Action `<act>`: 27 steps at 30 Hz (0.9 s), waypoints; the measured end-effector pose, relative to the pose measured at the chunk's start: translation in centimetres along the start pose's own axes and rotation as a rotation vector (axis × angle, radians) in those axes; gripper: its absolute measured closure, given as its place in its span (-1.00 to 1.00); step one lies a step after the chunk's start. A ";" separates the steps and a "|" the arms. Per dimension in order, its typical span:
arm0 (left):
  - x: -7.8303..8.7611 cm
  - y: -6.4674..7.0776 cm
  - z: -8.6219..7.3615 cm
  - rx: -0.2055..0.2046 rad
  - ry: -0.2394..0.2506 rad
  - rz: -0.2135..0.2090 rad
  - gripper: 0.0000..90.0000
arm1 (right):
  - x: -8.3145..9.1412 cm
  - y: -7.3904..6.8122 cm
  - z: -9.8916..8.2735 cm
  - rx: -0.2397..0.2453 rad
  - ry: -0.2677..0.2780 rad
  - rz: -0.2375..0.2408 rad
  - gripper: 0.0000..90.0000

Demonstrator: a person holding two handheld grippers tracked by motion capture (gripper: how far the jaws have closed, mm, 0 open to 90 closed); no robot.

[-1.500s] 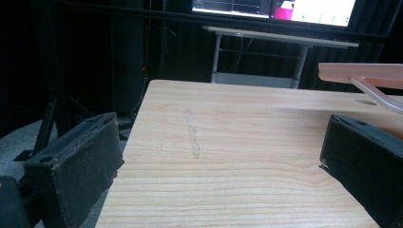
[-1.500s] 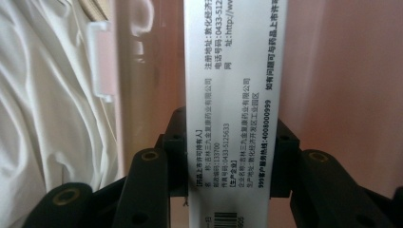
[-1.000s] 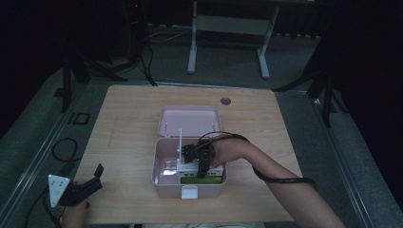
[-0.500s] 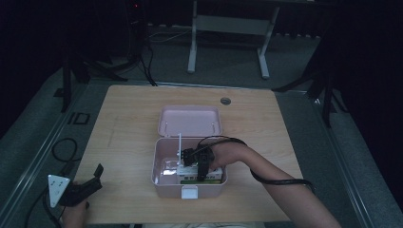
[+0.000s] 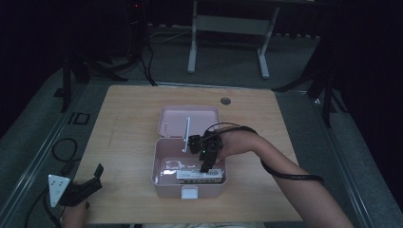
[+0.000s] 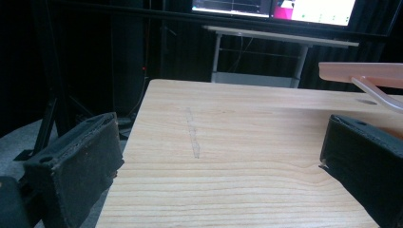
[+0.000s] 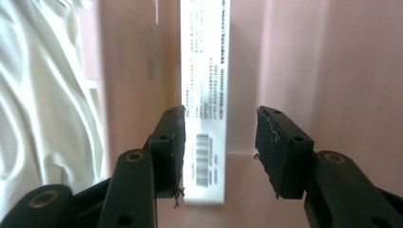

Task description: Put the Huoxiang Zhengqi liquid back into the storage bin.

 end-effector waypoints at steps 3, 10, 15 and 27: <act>0.0 0.0 0.0 0.001 0.001 0.001 -1.00 | 1.7 0.1 -0.8 -0.011 0.033 -0.014 0.11; 0.0 0.0 0.0 0.000 0.000 0.002 -1.00 | 4.6 1.0 -3.3 -0.056 0.172 -0.069 -0.17; -0.1 0.0 0.0 -0.005 -0.004 0.005 -1.00 | 6.0 1.7 -5.7 -0.105 0.316 -0.091 -0.63; -0.1 0.0 0.0 -0.005 -0.004 0.005 -1.00 | 5.5 5.2 -13.5 -0.248 0.550 -0.211 -0.76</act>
Point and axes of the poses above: each handheld gripper's, and its own axes: x roughly backward along the jaws, z roughly out of its top, y roughly to its right, the point moved 7 cm from there along -x, roughly forward along the jaws, and after that the axes turned 1 degree about -x, right-handed, at the moved point
